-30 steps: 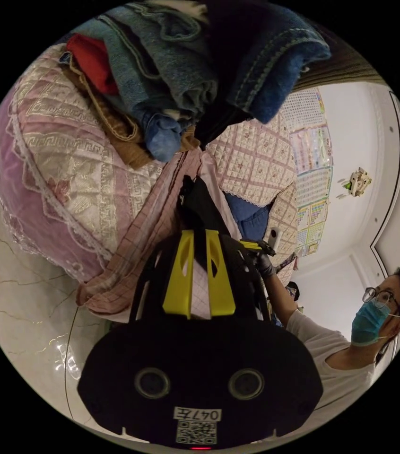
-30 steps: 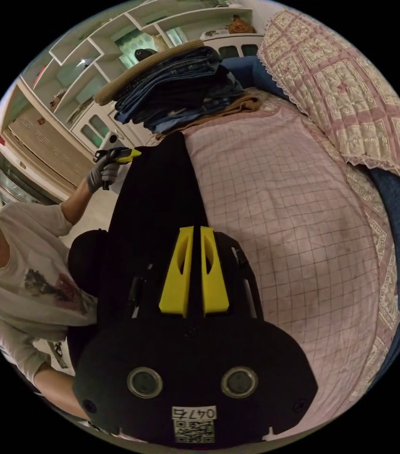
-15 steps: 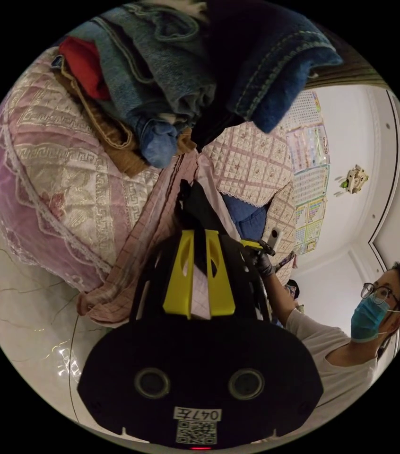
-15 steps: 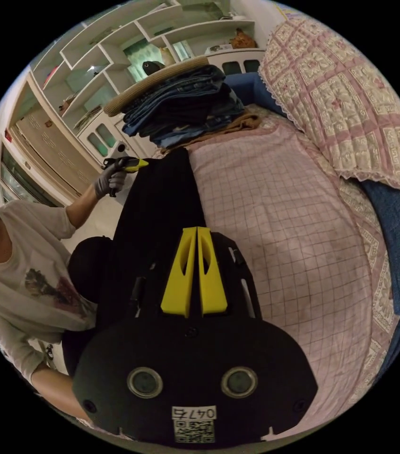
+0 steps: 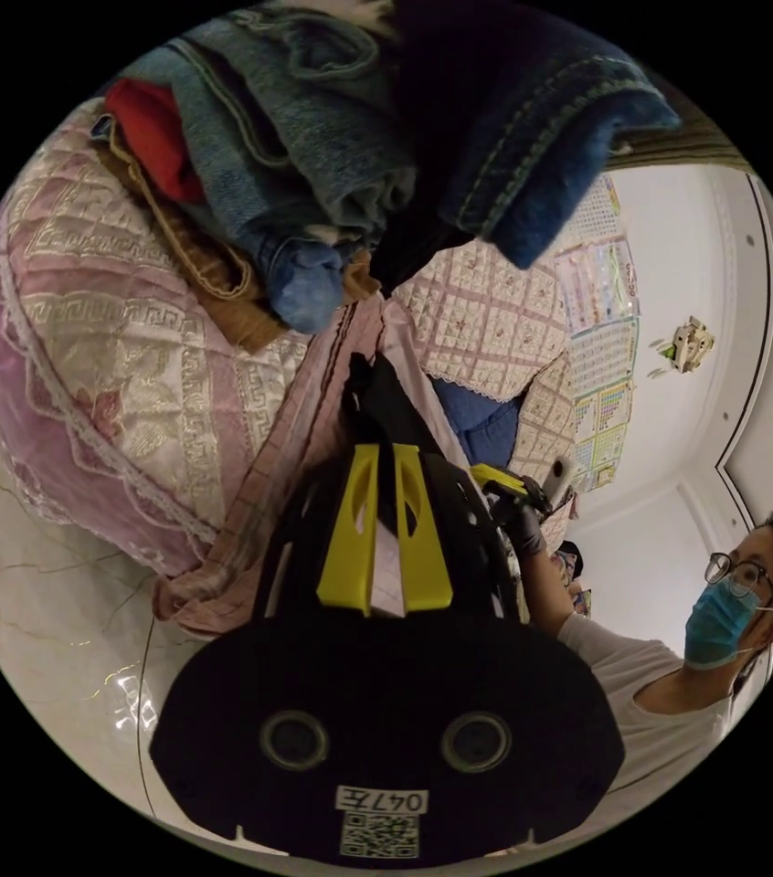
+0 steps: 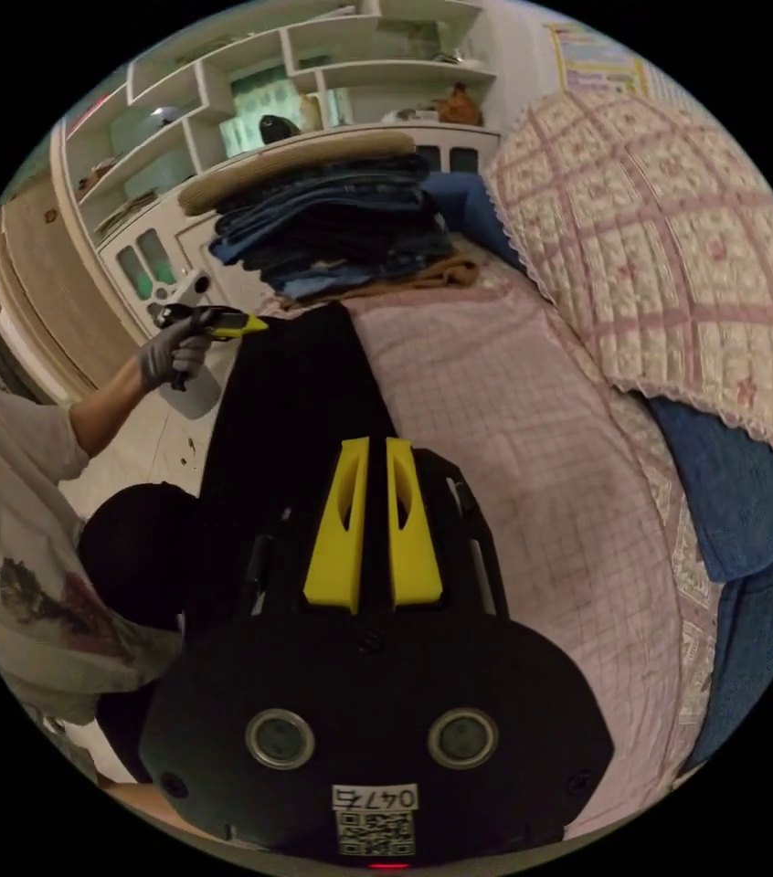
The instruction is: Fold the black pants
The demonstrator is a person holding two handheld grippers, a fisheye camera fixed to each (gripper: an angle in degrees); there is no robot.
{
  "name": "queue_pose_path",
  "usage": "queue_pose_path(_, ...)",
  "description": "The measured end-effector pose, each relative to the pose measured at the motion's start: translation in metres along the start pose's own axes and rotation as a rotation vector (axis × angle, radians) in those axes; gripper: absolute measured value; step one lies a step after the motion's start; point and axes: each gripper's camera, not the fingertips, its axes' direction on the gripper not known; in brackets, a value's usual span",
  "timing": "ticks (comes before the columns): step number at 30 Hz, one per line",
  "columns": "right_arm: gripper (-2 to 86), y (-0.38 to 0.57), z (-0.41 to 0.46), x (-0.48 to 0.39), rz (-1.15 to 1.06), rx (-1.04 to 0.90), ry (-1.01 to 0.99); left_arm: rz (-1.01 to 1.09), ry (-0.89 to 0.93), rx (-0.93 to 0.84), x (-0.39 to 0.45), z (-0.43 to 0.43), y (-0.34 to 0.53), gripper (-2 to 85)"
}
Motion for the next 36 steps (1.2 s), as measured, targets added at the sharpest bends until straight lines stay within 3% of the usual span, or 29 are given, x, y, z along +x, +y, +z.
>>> queue_pose_path(6,1.1,-0.013,0.029,-0.034,0.011,-0.167,0.153,0.034,-0.009,0.023,0.034,-0.045,-0.029,-0.6)
queue_pose_path(10,1.0,-0.005,0.017,-0.018,0.151,-0.149,0.062,0.064,0.006,0.034,0.061,-0.075,-0.050,-0.7)
queue_pose_path(15,1.4,0.015,-0.049,-0.076,0.036,-0.067,-0.098,0.121,0.022,0.029,0.107,-0.117,-0.087,-0.7)
queue_pose_path(20,0.0,0.062,-0.079,-0.153,-0.044,-0.052,-0.085,0.188,0.050,0.028,0.160,-0.149,-0.118,-0.7)
queue_pose_path(24,0.0,0.079,-0.077,-0.156,0.020,-0.121,-0.062,0.270,0.093,-0.003,0.227,-0.166,-0.144,-0.7)
queue_pose_path(28,-0.8,0.115,-0.166,-0.130,0.162,0.112,-0.150,0.377,0.137,-0.042,0.301,-0.168,-0.162,-0.7)
queue_pose_path(36,-1.2,0.272,-0.342,-0.063,0.654,0.377,0.208,0.621,0.193,-0.262,0.466,-0.087,-0.159,-0.1)
